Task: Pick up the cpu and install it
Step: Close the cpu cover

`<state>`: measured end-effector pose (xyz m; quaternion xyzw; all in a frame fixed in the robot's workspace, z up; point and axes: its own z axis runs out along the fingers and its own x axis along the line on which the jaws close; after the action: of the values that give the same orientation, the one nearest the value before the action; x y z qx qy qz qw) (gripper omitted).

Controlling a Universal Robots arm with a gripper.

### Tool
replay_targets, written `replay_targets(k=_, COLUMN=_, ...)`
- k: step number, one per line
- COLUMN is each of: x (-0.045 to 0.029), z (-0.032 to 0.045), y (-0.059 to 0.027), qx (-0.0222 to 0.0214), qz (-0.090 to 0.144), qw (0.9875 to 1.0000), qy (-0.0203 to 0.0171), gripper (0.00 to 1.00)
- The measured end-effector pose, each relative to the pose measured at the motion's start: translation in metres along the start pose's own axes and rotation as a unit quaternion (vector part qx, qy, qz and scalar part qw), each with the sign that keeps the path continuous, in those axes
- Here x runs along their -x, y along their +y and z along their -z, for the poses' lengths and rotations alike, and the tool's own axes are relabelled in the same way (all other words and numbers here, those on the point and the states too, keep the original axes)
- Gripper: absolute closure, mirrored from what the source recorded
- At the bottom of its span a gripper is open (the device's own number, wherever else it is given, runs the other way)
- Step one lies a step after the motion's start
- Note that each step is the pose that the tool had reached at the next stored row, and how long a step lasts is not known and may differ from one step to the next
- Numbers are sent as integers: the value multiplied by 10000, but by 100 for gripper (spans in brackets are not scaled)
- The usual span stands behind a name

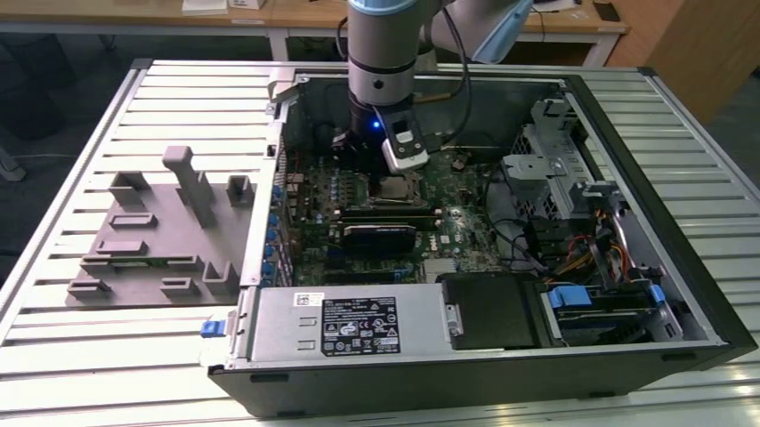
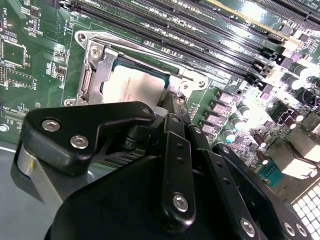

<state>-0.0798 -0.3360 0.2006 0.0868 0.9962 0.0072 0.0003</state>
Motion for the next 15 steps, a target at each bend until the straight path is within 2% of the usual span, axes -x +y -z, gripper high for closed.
replay_targets(k=15, x=-2, z=-17, y=0, qx=0, qz=0, qw=10000, qy=0, gripper=89)
